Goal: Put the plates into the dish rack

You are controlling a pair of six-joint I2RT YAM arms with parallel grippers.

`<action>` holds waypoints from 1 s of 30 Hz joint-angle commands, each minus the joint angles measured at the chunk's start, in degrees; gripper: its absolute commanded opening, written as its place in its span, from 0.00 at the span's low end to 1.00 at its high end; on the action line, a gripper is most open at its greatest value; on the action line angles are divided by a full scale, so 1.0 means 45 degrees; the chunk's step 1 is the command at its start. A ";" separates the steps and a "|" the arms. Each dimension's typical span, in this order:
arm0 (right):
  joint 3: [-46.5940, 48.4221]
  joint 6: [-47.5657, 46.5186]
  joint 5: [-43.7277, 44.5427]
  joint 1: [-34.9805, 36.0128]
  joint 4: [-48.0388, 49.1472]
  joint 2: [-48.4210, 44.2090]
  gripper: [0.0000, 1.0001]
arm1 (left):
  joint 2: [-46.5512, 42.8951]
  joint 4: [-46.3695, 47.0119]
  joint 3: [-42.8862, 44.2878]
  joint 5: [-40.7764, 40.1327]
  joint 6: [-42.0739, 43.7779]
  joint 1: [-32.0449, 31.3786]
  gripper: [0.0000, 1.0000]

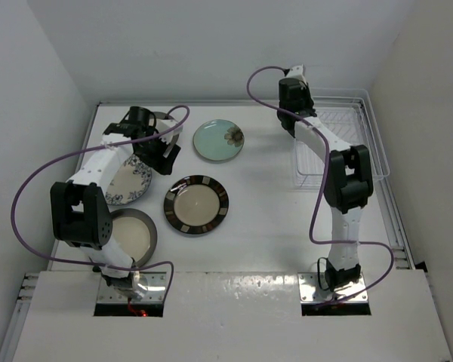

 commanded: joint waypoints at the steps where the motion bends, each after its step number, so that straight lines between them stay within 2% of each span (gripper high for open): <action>1: 0.0678 0.0970 0.0495 -0.0049 0.0270 -0.0109 0.00 | -0.0190 -0.0028 0.0236 0.0255 -0.0147 0.0118 0.85; 6: 0.0873 0.1361 0.0474 -0.0107 -0.0179 -0.0187 0.00 | -0.0307 -0.0028 0.0236 0.0255 -0.0147 0.0118 0.85; 7: 0.0834 0.1265 0.0553 -0.0146 -0.0199 -0.0187 0.02 | -0.0307 -0.0028 0.0236 0.0371 -0.0147 0.0118 0.85; 8: 0.0505 0.1206 0.0573 -0.0146 -0.0180 -0.0419 0.08 | -0.0307 -0.0028 0.0236 0.0372 -0.0147 0.0118 0.85; 9: 0.0289 0.1205 0.0573 -0.0224 -0.0006 -0.0518 0.28 | -0.0307 -0.0028 0.0236 0.0372 -0.0147 0.0118 0.85; 10: -0.0757 0.1108 -0.0007 -0.0302 0.0402 -0.1235 0.41 | -0.0307 -0.0028 0.0236 0.0372 -0.0147 0.0118 0.85; 11: -0.0768 0.1107 -0.0225 -0.0303 0.0600 -0.1242 0.41 | -0.0307 -0.0028 0.0236 0.0372 -0.0147 0.0118 0.85; 16: -0.1510 0.0446 -0.1534 -0.0420 0.0972 -0.2333 0.58 | -0.0307 -0.0028 0.0236 0.0489 -0.0147 0.0118 0.85; 20: -0.0867 -0.0065 -0.1595 -0.0341 0.0525 -0.2628 0.82 | -0.0307 -0.0028 0.0236 0.0489 -0.0147 0.0118 0.85; 23: 0.0012 0.0169 -0.2082 -0.0341 -0.0608 -0.2901 0.94 | -0.0307 -0.0028 0.0236 0.0489 -0.0147 0.0118 0.85; 25: 0.0810 0.1003 -0.2687 -0.0303 -0.2452 -0.3194 1.00 | -0.0307 -0.0028 0.0120 0.0489 -0.0147 0.0118 0.85; 27: 0.1301 0.1496 -0.3447 -0.0089 -0.3978 -0.3563 1.00 | -0.0307 -0.0028 0.0119 0.0489 -0.0147 0.0118 0.85; 28: 0.1302 0.2523 -0.3702 -0.0030 -0.4162 -0.3701 1.00 | -0.0307 -0.0028 0.0119 0.0489 -0.0147 0.0118 0.85; 30: 0.0779 0.3173 -0.4871 0.0633 -0.4340 -0.4188 1.00 | -0.0191 0.0108 0.0119 0.0354 -0.0147 0.0118 0.85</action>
